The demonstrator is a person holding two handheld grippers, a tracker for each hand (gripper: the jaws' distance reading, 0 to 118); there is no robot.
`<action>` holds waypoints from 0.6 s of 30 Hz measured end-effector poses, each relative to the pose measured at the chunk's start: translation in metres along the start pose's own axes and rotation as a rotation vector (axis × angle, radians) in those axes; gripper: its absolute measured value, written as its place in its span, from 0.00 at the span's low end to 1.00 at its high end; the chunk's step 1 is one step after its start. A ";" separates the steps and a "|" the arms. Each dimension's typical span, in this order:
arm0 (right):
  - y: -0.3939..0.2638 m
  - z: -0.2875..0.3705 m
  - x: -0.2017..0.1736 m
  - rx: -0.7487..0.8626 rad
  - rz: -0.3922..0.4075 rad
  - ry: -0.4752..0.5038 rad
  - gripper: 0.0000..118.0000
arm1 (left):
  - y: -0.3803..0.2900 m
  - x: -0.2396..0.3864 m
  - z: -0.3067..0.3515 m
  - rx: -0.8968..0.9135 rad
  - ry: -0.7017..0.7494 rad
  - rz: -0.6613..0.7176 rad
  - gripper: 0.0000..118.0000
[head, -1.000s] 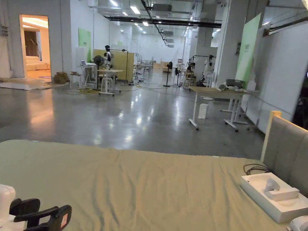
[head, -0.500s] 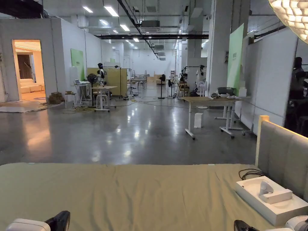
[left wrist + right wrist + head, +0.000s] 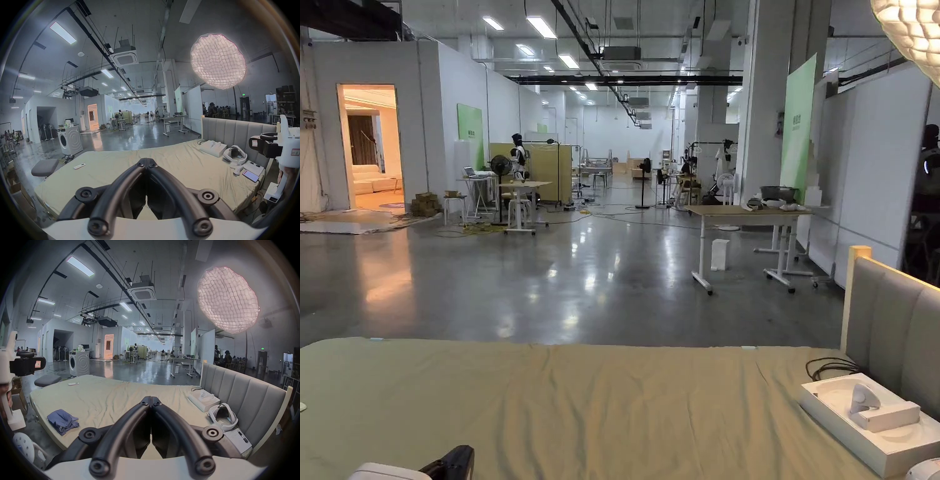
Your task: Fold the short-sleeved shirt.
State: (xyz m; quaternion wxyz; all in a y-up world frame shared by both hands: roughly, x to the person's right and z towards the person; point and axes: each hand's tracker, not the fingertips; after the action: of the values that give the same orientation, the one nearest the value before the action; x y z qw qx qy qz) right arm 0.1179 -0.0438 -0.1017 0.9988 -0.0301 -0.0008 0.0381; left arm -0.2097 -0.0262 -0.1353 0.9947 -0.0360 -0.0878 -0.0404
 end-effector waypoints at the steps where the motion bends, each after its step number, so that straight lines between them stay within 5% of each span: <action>1: 0.000 0.000 0.001 0.000 -0.007 -0.001 0.00 | 0.000 0.001 0.001 0.001 -0.001 -0.001 0.01; 18: 0.001 -0.001 0.004 -0.008 -0.032 0.002 0.00 | 0.002 0.006 0.002 0.017 -0.039 0.034 0.02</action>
State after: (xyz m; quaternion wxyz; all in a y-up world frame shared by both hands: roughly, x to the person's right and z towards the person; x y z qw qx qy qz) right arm 0.1222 -0.0426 -0.1025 0.9992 -0.0343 -0.0002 0.0223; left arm -0.2037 -0.0249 -0.1319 0.9936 -0.0296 -0.1069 -0.0221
